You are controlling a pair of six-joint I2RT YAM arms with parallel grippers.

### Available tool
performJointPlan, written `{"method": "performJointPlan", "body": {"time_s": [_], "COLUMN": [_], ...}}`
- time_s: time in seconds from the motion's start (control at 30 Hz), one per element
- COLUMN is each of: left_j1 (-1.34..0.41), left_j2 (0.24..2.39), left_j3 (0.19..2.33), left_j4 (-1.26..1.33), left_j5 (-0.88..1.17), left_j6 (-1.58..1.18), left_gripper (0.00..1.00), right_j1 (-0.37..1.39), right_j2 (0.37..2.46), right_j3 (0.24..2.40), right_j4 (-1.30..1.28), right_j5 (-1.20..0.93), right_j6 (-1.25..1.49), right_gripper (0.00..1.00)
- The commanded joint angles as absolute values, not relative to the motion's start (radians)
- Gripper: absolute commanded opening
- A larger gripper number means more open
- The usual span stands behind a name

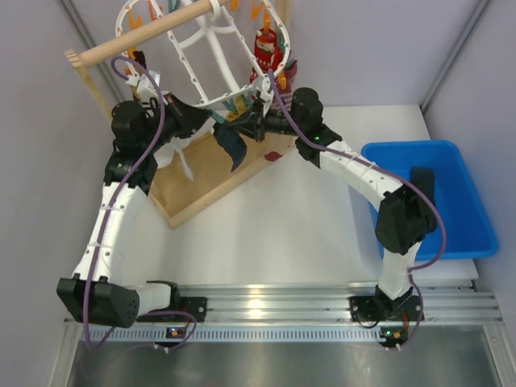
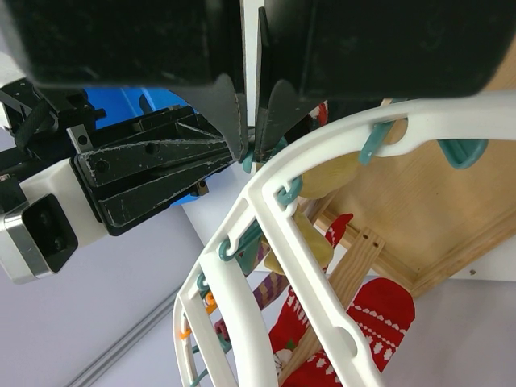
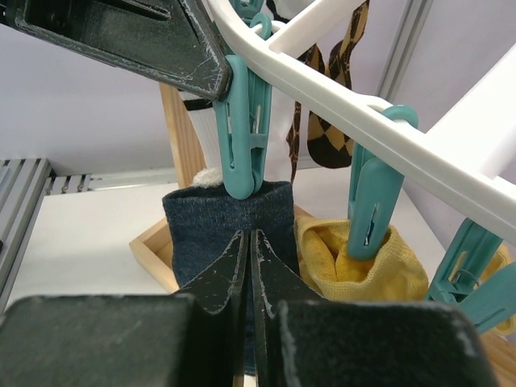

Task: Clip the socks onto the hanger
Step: Clamp the sock onto the hanger.

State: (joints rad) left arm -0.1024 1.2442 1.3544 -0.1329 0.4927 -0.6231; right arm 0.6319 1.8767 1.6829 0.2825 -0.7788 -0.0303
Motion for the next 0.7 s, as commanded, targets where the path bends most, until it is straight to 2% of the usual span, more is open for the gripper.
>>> {"method": "performJointPlan", "body": {"time_s": [0.0,0.67], "left_j1": [-0.092,-0.092], "left_j2": [1.252,1.253], "left_j3": [1.370,1.368], "left_j4": [-0.156,-0.160], "left_j5": [0.500,0.508], "left_j6": [-0.634,-0.630], "left_gripper": [0.00,0.00], "right_j1": [0.637,0.634], "right_j2": [1.881,1.894], "right_j3": [1.736,1.781], "right_j4": [0.330,0.344], "right_j5": [-0.779,-0.770], "right_j6": [-0.026,-0.008], "right_gripper": [0.00,0.00]}}
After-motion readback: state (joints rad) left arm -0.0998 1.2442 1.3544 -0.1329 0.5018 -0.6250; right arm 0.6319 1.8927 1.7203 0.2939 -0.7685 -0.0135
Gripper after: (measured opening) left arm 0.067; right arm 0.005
